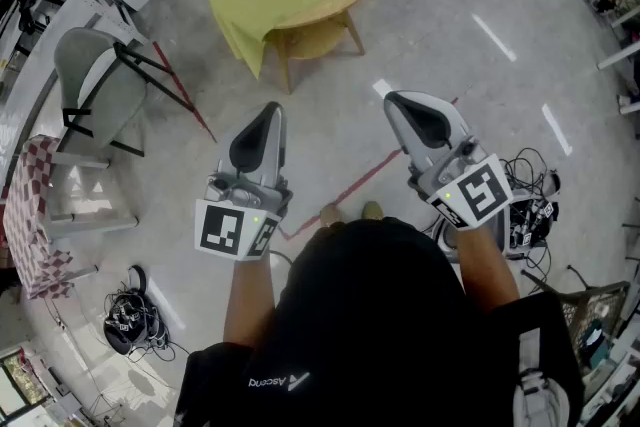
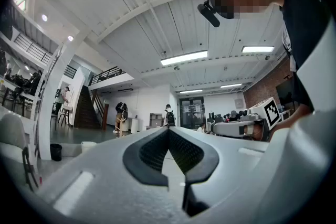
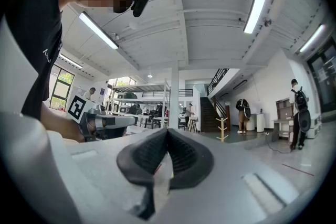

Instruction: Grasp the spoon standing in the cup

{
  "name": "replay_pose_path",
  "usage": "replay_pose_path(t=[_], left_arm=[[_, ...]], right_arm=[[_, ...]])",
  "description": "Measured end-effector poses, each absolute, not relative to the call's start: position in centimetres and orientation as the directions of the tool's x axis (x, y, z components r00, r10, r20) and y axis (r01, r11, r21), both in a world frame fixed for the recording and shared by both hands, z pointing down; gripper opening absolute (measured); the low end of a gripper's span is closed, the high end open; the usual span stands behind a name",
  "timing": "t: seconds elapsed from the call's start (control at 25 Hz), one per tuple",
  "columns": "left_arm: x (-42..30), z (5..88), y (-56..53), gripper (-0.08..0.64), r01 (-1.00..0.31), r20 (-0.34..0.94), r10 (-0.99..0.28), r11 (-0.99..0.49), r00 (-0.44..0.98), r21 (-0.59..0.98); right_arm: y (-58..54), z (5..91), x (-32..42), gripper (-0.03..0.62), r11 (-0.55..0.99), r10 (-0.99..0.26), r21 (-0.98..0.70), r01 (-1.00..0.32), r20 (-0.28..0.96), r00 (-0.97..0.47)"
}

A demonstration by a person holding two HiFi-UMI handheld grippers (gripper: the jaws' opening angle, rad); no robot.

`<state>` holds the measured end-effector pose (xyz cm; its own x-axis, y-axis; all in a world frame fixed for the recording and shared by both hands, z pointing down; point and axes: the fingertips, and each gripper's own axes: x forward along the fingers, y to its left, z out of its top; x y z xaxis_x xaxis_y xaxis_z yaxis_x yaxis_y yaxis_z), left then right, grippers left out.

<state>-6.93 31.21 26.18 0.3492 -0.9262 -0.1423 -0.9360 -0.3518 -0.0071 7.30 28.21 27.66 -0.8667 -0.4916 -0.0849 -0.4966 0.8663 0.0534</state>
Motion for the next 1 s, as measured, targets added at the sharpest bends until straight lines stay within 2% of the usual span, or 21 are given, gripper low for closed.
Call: replay_pose_path(t=[0.64, 1.0], left_arm=[[-12.5, 27.7, 29.0, 0.009, -0.923, -0.147, -0.914, -0.385, 0.377, 0.027], [-15.6, 28.6, 23.4, 0.009, -0.908, -0.149, -0.902, -0.416, 0.406, 0.044]], right_arm=[[25.7, 28.6, 2.2, 0.003, 0.846, -0.529, 0.029, -0.532, -0.065, -0.846], [21.4, 29.5, -0.2, 0.003, 0.829, -0.555, 0.043, -0.558, -0.058, -0.830]])
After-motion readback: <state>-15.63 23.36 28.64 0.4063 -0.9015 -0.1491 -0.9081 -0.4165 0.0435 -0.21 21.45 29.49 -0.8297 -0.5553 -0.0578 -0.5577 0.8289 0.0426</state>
